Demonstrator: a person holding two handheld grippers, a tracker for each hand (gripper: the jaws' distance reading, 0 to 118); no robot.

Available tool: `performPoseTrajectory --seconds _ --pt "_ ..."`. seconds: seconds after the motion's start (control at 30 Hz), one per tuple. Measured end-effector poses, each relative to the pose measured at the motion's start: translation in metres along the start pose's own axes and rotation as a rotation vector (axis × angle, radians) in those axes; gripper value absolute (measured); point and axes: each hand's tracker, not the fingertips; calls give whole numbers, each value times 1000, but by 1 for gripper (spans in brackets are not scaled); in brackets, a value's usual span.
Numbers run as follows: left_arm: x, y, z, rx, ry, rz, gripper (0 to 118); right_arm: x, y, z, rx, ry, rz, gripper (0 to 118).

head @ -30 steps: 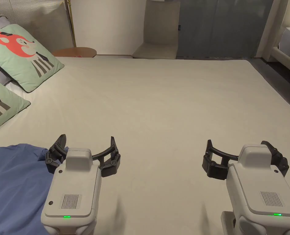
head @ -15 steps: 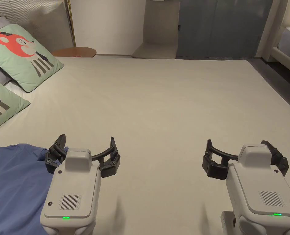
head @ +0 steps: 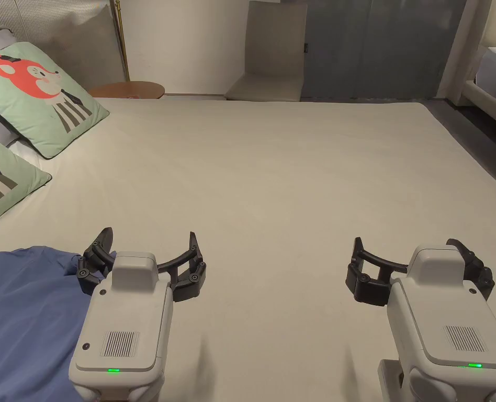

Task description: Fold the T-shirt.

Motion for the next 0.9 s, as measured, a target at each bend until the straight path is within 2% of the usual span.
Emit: performPoseTrajectory --seconds 0.9 --pt "2 0 0 7 -4 -16 110 -1 1 2 -1 4 3 118"
